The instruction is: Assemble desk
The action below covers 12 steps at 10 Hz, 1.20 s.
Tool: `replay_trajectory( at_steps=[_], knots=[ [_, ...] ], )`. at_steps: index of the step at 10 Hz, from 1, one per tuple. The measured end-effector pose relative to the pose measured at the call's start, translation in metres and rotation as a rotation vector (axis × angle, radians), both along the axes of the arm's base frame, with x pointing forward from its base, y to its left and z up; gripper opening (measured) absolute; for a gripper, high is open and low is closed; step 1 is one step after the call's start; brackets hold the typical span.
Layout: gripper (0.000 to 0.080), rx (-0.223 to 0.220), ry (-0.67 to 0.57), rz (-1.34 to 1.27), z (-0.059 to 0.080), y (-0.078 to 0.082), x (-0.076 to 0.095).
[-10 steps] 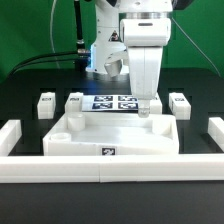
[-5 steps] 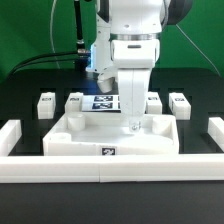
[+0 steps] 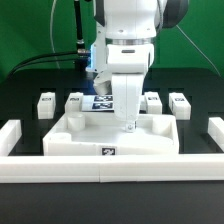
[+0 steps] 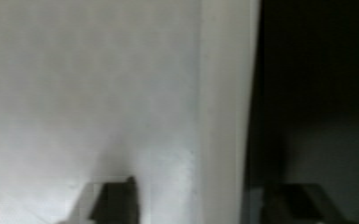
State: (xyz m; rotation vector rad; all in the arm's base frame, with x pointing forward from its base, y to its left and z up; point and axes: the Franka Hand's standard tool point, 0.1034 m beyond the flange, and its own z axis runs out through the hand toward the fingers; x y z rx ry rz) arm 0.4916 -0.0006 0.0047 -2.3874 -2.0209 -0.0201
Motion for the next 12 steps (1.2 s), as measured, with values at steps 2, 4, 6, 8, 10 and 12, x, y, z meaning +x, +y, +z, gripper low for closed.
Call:
replay_trajectory(
  at_steps=[2, 4, 6, 8, 10, 12],
  knots=[
    [0.0071, 0.0, 0.0, 0.0, 0.0, 0.0, 0.0],
    [0.0055, 0.0, 0.001, 0.0, 0.0, 0.0, 0.0],
    [0.0055, 0.0, 0.001, 0.0, 0.0, 0.0, 0.0],
    [0.0055, 0.0, 0.001, 0.0, 0.0, 0.0, 0.0],
    [0.0055, -0.005, -0.003, 0.044, 0.001, 0.009, 0.006],
    [0.0055, -0.001, -0.009, 0.092, 0.0, 0.029, 0.015]
  ],
)
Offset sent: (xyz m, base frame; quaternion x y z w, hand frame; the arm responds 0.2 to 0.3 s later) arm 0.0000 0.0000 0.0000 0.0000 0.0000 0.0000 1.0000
